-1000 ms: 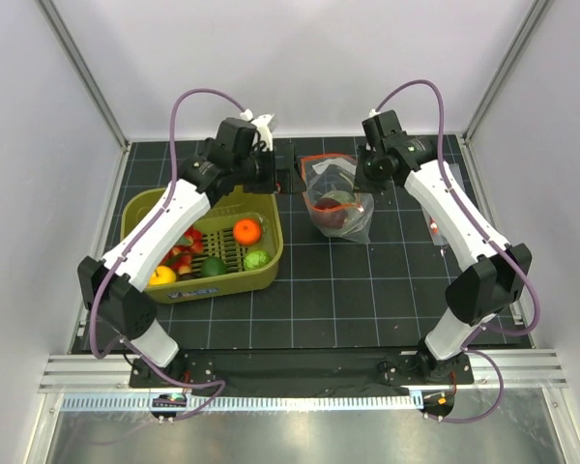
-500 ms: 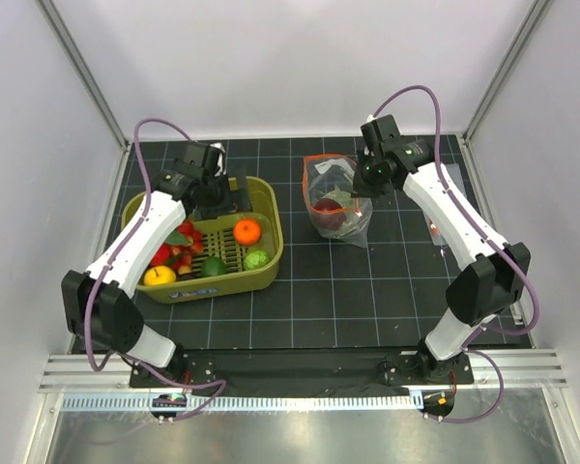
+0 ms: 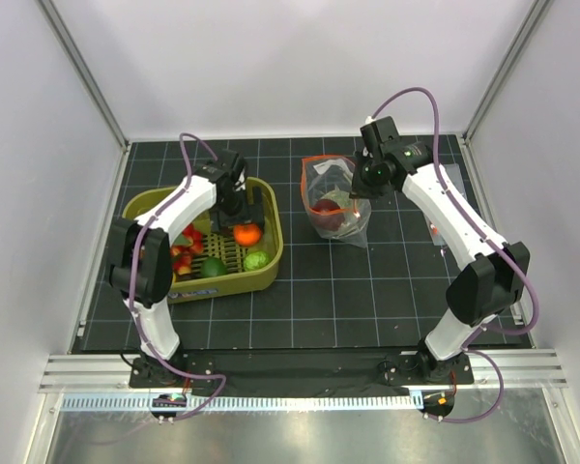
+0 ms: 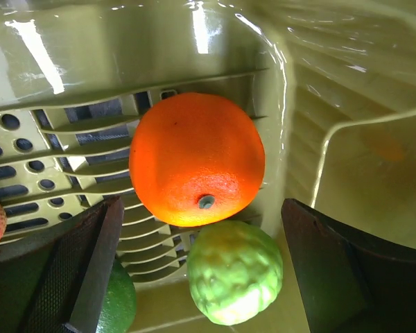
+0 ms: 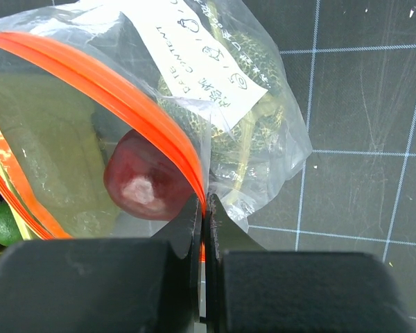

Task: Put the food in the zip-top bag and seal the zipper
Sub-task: Pick up the fake fruit from the bin.

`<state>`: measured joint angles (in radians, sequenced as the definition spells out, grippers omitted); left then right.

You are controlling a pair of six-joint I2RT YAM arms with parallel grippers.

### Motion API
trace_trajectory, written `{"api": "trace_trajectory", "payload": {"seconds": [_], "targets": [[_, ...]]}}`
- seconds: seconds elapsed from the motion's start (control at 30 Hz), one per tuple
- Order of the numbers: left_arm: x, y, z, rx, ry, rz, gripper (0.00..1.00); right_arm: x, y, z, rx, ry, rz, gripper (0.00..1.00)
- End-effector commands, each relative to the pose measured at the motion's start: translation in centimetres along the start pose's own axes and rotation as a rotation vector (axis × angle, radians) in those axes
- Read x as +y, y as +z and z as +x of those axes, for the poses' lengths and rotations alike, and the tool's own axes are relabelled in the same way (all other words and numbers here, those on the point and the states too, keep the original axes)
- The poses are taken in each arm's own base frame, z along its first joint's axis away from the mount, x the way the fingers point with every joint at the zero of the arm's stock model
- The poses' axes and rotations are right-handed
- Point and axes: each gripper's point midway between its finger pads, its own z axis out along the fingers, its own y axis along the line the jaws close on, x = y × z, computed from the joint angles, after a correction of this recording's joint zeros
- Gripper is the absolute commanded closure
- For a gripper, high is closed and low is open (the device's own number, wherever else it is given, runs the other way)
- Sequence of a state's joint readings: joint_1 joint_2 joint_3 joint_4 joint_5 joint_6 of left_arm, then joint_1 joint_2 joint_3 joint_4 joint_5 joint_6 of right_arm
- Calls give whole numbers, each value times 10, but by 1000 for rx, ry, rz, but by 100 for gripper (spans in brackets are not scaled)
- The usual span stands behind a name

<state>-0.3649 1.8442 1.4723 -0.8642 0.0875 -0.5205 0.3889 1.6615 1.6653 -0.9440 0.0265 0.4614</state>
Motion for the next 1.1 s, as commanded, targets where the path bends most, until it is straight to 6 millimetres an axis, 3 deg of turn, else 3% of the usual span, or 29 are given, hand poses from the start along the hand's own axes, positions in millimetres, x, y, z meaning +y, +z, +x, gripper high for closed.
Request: {"api": "trace_trajectory", "payload": {"seconds": [0.0,0.3,0.33,0.5,0.53,0.73,0.93,1.07], "targets": [[-5,2,-13,-25,-10,4,0,6,-21,-14,-81,-3,-53,99],[7,16,-19,-150,69,-84,3,5,-23,-15,-97,2,-59,99],[13,21,-12,-149,74,-101,3,6,-23,-16,-100,3,-60,99],[10,18,-18,-229,84,-80,17,6,-20,-16,-96,4,-57,99],[9,12,-19,-244,88,-74,23,11,-21,-13,-81,4,-87,99],[-1,-40,-35,-396,103,-44,31,10,-21,-14,-80,4,-84,99],[-6,-81,-31,-447,75,6,31,12,-20,-16,-86,4,-92,99],[-24,-127,-46,-550,81,91,30,13,-18,-16,-81,4,-96,99]]}}
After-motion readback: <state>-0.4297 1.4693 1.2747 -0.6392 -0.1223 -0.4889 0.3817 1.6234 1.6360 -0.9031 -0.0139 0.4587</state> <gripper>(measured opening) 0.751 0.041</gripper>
